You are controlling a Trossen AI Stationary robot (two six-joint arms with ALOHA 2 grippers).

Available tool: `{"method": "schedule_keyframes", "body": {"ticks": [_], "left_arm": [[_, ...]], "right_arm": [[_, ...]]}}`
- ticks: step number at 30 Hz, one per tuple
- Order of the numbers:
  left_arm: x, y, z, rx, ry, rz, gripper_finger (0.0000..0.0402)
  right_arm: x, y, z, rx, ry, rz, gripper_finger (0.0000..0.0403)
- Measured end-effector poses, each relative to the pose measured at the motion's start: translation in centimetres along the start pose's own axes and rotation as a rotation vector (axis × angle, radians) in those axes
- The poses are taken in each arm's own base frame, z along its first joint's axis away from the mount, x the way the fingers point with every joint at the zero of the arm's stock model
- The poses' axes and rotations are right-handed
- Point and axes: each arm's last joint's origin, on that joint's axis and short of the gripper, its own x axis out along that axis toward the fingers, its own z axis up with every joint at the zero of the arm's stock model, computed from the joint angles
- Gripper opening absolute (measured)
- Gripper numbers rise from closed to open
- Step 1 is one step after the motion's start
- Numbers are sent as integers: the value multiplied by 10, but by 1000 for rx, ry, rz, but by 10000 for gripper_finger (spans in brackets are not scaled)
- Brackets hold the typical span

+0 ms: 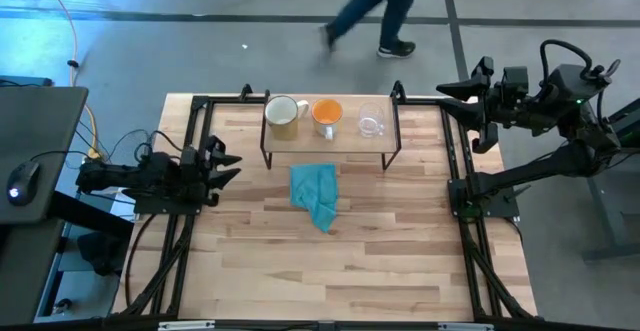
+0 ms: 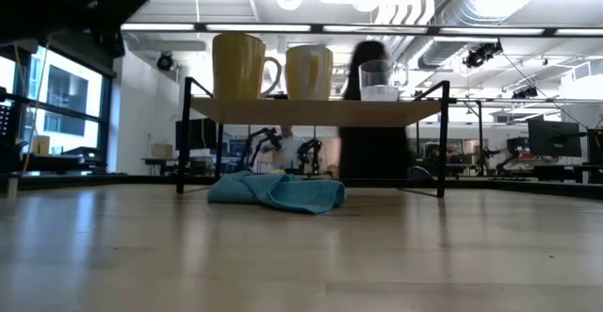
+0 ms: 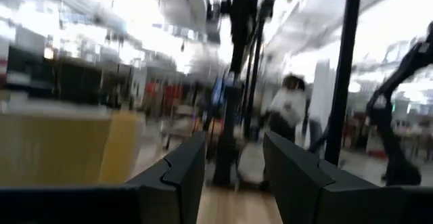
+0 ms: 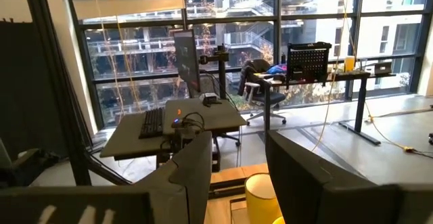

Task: Stack small to large cups/mugs on shelf
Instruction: Return to Home Position

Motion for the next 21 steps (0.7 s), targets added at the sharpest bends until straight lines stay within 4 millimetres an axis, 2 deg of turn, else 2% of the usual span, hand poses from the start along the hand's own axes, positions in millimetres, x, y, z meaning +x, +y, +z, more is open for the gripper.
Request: {"method": "schedule_keyframes", "body": {"ticks": [7,21], "left_arm": [[-3,3,-22,-33,224,44,138],[-5,2,-31,-41,321,10,138]], "right_arm": [[0,0,0,3,0,0,133],[0,1,0,28,0,19,133]]}}
